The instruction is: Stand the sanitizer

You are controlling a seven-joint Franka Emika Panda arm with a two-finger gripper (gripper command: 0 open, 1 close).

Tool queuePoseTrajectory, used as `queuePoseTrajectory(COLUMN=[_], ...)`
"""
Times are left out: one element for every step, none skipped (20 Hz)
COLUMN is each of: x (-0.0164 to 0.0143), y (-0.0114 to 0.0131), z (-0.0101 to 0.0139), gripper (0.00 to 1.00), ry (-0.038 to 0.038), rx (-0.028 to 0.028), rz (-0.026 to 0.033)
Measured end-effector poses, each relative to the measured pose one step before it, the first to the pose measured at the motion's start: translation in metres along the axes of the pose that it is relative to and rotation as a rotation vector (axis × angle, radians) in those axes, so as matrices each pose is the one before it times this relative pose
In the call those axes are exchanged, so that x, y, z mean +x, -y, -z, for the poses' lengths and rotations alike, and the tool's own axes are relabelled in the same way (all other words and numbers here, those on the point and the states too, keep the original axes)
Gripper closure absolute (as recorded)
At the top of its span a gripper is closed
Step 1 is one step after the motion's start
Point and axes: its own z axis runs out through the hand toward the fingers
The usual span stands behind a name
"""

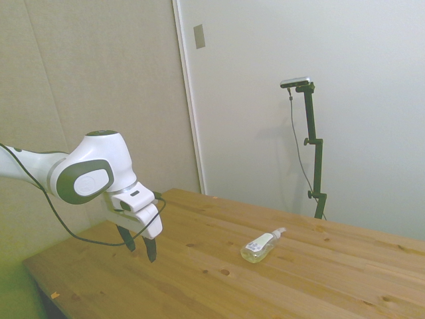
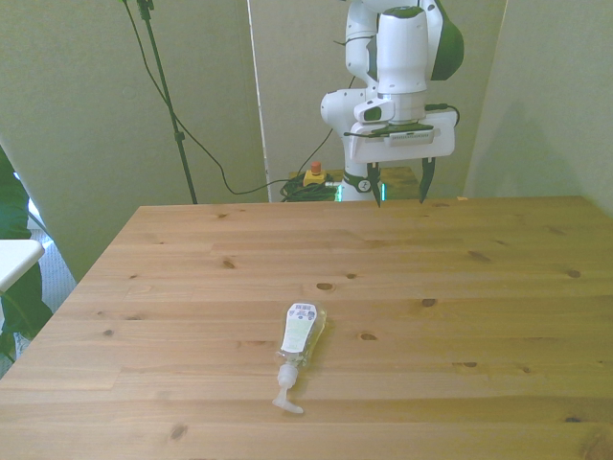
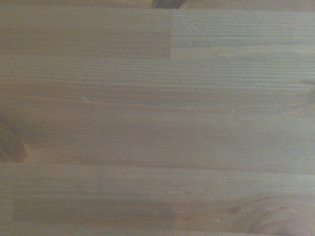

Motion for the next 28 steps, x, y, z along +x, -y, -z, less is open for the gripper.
queuePoseTrajectory(x=[0.00017,0.00061,0.00307,0.00751,0.01251,0.01379,0.01498,0.01478,0.01498,0.01316,0.01361,0.01465,0.01557,0.01538,0.01448,0.01214,0.01149,0.0084,0.00709,0.00732,0.00648,0.00642,0.00737,0.00824,0.00845,0.00871,0.00794,0.00691], y=[0.00009,-0.00002,0.00082,0.00085,0.00058,0.00012,0.00064,0.00255,0.0051,0.0067,0.00824,0.00922,0.00998,0.00938,0.01068,0.01234,0.01419,0.01325,0.01301,0.01138,0.01042,0.0086,0.00705,0.00506,0.0041,0.00315,0.00216,0.00138], z=[-0.00039,-0.00036,0.00127,0.00307,0.00317,0.0017,0.00044,-0.00027,-0.00111,-0.0022,-0.0031,-0.00284,-0.0041,-0.00559,-0.00557,-0.0056,-0.00598,-0.00545,-0.00577,-0.00572,-0.00583,-0.00656,-0.00644,-0.0062,-0.00617,-0.00649,-0.00653,-0.00683], gripper=[0.0,0.0,0.0,0.0,0.0,0.0,0.0,0.0,0.0,0.0,0.0,0.0,0.0,0.0,0.0,0.0,0.0,0.0,0.0,0.0,0.0,0.0,0.0,0.0,0.0,0.0,0.0,0.0], ry=[-0.00003,-0.00493,-0.00565,-0.00897,-0.01038,-0.00752,-0.00558,-0.01188,-0.01413,-0.01135,-0.01513,-0.02405,-0.02203,-0.01903,-0.01924,-0.01567,-0.01228,-0.01153,-0.01122,-0.01143,-0.00782,-0.00288,-0.00466,-0.00607,-0.00332,-0.0014,-0.00239,-0.002], rx=[-0.00138,-0.00667,-0.0021,0.00091,-0.00018,0.00019,0.00095,0.00071,0.00218,0.0032,0.00272,0.00694,0.009,0.00664,0.00931,0.01027,0.00765,0.00571,0.00526,0.00312,0.00197,-0.00287,-0.00338,-0.00515,-0.00529,-0.00517,-0.00693,-0.00836], rz=[-0.00064,-0.00542,-0.00924,-0.01302,-0.01339,-0.01417,-0.01575,-0.0107,-0.00993,-0.01263,-0.01631,-0.02346,-0.02738,-0.02571,-0.02489,-0.02528,-0.02112,-0.01499,-0.01173,-0.01136,-0.00578,-0.00578,-0.00785,-0.00869,-0.01033,-0.01348,-0.01171,-0.00969])
